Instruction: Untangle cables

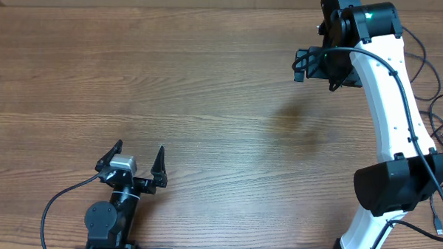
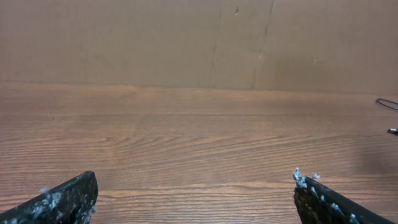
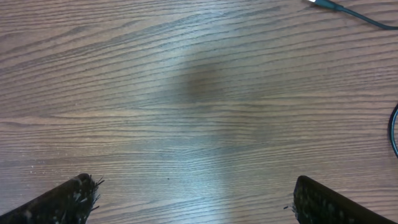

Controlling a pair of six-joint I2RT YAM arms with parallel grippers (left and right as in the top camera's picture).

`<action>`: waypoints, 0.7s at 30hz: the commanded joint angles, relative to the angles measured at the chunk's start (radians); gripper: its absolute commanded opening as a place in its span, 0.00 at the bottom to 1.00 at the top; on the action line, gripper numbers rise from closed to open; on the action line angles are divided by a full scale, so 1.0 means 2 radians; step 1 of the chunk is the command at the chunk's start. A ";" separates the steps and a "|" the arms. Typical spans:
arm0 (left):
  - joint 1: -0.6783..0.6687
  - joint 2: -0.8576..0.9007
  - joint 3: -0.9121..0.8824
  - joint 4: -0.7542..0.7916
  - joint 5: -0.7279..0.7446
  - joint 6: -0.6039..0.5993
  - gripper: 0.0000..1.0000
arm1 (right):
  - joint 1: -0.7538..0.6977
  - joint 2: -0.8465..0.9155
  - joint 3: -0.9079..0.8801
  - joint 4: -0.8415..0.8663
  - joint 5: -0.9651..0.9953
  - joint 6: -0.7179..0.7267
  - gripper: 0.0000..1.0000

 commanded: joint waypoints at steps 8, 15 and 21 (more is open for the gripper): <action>0.004 -0.005 -0.002 -0.001 0.001 0.008 1.00 | -0.004 -0.049 -0.017 0.164 -0.099 0.032 1.00; 0.004 -0.005 -0.002 -0.001 0.000 0.008 1.00 | -0.002 -0.121 -0.094 0.299 -0.120 0.066 1.00; 0.004 -0.005 -0.002 -0.001 0.001 0.008 0.99 | 0.000 -0.202 -0.237 0.444 -0.115 0.066 1.00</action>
